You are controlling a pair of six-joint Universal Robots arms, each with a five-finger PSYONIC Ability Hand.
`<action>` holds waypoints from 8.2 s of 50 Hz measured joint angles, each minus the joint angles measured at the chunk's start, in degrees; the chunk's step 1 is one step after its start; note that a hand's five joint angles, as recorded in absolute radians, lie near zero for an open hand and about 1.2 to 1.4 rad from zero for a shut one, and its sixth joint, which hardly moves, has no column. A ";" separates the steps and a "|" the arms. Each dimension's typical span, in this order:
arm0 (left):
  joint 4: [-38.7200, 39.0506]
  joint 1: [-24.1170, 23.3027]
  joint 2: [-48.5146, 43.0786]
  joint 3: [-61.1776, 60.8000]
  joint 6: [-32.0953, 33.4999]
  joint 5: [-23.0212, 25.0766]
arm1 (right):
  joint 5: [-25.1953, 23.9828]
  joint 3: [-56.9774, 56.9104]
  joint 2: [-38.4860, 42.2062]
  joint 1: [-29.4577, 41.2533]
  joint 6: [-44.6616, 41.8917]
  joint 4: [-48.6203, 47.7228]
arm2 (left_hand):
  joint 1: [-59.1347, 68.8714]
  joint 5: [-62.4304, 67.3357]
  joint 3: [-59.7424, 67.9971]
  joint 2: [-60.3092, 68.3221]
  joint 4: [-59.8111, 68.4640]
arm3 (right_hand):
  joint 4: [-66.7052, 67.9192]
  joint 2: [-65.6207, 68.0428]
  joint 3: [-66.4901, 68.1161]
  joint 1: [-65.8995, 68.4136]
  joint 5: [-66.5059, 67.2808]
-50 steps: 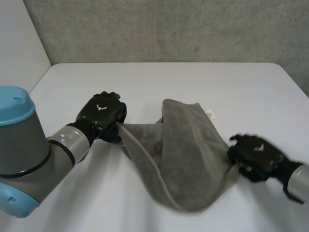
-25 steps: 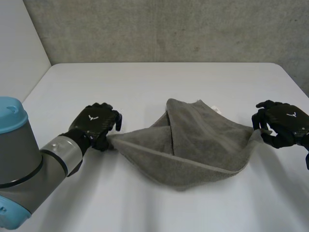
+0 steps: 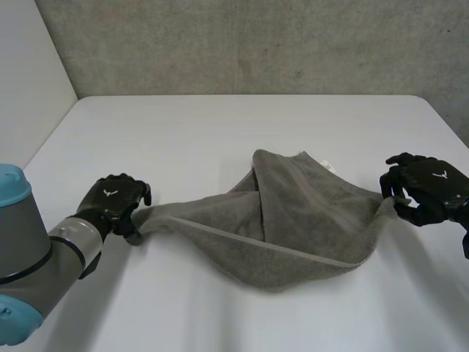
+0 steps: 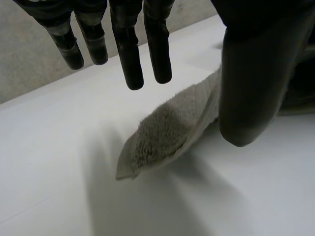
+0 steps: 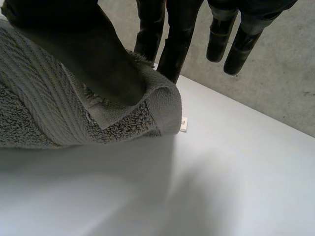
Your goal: Fold the towel.
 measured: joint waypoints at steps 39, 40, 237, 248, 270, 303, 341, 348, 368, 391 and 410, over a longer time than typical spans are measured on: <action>-6.47 6.13 7.02 2.92 -10.38 6.04 | 0.28 -3.56 -3.11 -0.48 -6.54 13.47 | 40.90 43.91 0.00 41.13 0.00 | 0.00 0.02 0.00 0.00 0.00; -7.77 6.32 8.85 3.05 -10.31 6.84 | 0.38 -4.12 -3.37 -0.48 -8.53 15.29 | 40.90 43.91 0.00 41.13 0.00 | 0.00 0.02 0.00 0.00 0.00; -0.15 3.36 3.73 -2.36 -0.59 13.87 | 5.47 -4.95 20.29 -2.78 -13.77 -7.60 | 8.30 9.59 0.00 9.16 0.00 | 0.00 -29.64 0.00 -30.92 -32.85; -0.25 3.49 4.97 -3.08 -1.46 13.96 | 1.38 -2.10 17.20 -8.66 -14.01 -6.88 | 8.29 9.36 0.00 8.93 0.00 | 0.00 -31.54 0.00 -32.83 -35.91; -0.16 3.62 4.98 -3.17 -1.67 14.14 | 0.08 -4.96 22.47 -9.49 -16.30 -6.47 | 8.29 9.36 0.00 8.77 0.00 | 0.00 -31.53 0.00 -32.81 -35.63; 0.13 3.88 4.76 -3.37 -1.70 14.14 | 0.04 -7.21 23.08 -6.50 -16.56 -3.14 | 8.02 9.35 0.00 8.71 0.00 | 0.00 -36.08 0.00 -38.00 -40.01; 0.08 3.98 4.70 -3.77 -1.76 14.31 | -3.30 -8.36 24.88 -11.25 -26.17 5.47 | 8.02 9.35 0.00 8.70 0.00 | 0.00 -43.12 0.00 -43.76 -44.85; 0.08 4.01 4.59 -3.78 -1.76 14.31 | -3.27 -8.99 25.18 -10.92 -26.11 5.34 | 8.02 9.35 0.00 8.70 0.00 | 0.00 -33.61 0.00 -34.22 -36.54; 0.08 4.02 4.55 -3.79 -1.76 14.31 | -3.04 -11.25 25.58 -9.39 -24.02 4.86 | 8.02 9.35 0.00 8.69 0.00 | 0.00 -29.31 0.00 -29.38 -31.08; 0.17 4.09 4.56 -3.79 -1.76 14.31 | -1.63 -12.42 28.06 -9.30 -24.22 3.91 | 8.02 9.35 0.00 8.68 0.00 | 0.00 -17.56 0.00 -17.13 -22.62; 0.21 4.31 4.77 -3.79 -1.76 14.31 | -1.36 -13.11 27.76 -7.16 -21.74 3.61 | 8.02 9.35 0.00 8.67 0.00 | 0.00 2.54 0.00 1.73 -6.12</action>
